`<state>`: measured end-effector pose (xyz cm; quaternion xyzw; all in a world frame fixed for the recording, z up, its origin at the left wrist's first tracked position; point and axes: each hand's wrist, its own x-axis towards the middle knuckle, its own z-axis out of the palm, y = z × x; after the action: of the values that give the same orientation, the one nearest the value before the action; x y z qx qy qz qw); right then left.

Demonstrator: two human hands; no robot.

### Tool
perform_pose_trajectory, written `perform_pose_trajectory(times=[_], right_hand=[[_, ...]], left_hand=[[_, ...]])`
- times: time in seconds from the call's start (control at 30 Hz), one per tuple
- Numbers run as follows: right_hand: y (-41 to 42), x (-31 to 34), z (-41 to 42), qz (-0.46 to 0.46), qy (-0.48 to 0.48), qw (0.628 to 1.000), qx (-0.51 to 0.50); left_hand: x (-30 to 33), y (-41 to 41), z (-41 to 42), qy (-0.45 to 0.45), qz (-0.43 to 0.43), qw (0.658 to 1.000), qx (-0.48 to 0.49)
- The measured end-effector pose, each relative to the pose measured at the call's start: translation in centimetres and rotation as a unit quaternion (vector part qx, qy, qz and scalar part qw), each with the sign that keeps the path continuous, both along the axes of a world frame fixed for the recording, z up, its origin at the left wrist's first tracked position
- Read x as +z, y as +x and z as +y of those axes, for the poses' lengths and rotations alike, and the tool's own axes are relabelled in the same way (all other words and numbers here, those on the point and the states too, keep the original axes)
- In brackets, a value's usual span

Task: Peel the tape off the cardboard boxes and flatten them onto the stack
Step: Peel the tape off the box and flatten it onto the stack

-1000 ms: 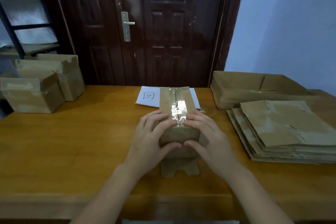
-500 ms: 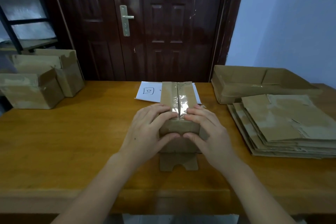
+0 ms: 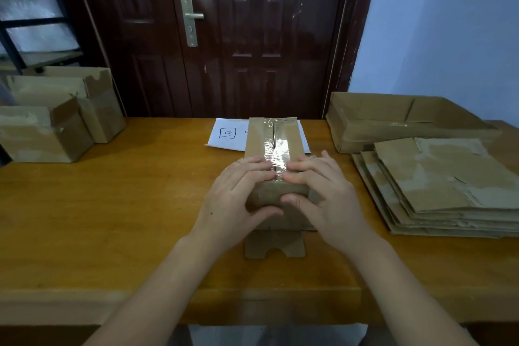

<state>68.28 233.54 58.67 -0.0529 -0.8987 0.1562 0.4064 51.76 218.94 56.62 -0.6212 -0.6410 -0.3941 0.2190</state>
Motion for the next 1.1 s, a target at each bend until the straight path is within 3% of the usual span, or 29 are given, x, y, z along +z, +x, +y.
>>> perform_pose_trajectory(times=[0.27, 0.53, 0.67, 1.1], right_hand=[[0.1, 0.7, 0.0, -0.010, 0.006, 1.000, 0.004], [1.9, 0.9, -0.4, -0.104, -0.029, 0.994, 0.020], [2.1, 0.7, -1.0, -0.094, -0.096, 0.991, 0.029], [2.2, 0.4, -1.5, -0.069, -0.116, 0.989, 0.059]], left_hand=[[-0.8, 1.2, 0.4, -0.009, -0.016, 0.999, 0.039], [-1.6, 0.7, 0.3, -0.014, 0.021, 0.999, 0.043], [-1.4, 0.8, 0.2, 0.004, 0.019, 0.999, 0.041], [-1.0, 1.9, 0.4, 0.039, -0.034, 0.997, 0.051]])
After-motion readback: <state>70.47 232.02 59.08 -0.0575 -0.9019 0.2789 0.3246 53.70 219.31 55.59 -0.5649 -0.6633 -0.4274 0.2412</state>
